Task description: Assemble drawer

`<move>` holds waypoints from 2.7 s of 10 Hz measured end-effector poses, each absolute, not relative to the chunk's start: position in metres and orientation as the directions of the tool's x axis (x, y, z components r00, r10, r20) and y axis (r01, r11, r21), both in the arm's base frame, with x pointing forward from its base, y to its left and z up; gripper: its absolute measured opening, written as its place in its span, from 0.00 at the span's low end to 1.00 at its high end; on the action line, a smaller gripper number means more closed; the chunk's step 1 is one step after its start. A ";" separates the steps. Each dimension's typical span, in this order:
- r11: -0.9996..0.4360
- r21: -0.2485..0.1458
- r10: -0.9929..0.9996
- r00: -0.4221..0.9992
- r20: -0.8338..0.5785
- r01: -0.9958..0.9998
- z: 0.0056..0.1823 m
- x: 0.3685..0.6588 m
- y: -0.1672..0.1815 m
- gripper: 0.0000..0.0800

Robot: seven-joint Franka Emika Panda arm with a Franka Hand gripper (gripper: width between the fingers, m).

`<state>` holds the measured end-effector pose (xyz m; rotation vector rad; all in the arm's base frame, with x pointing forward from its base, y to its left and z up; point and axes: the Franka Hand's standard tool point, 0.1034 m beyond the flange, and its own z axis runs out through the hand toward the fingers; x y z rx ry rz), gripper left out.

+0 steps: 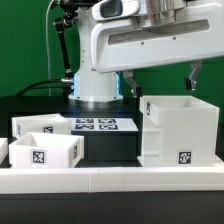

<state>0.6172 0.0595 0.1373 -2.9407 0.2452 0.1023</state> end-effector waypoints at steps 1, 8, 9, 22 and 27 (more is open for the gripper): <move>-0.975 -0.185 -0.110 0.991 -0.075 -0.122 0.137 0.617 0.057 0.81; -0.987 -0.146 -0.061 0.998 -0.026 -0.064 0.119 0.589 -0.039 0.81; -0.987 -0.147 -0.059 0.998 -0.026 -0.062 0.119 0.589 -0.038 0.81; -0.974 -0.057 -0.218 0.976 -0.021 -0.219 0.047 0.572 -0.075 0.81; -0.979 -0.041 -0.202 0.979 0.015 -0.201 0.023 0.555 -0.077 0.81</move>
Offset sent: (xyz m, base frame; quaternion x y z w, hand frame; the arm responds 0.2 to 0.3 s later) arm -0.0306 -0.0833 0.0000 -0.0198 0.0146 -0.0514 0.9984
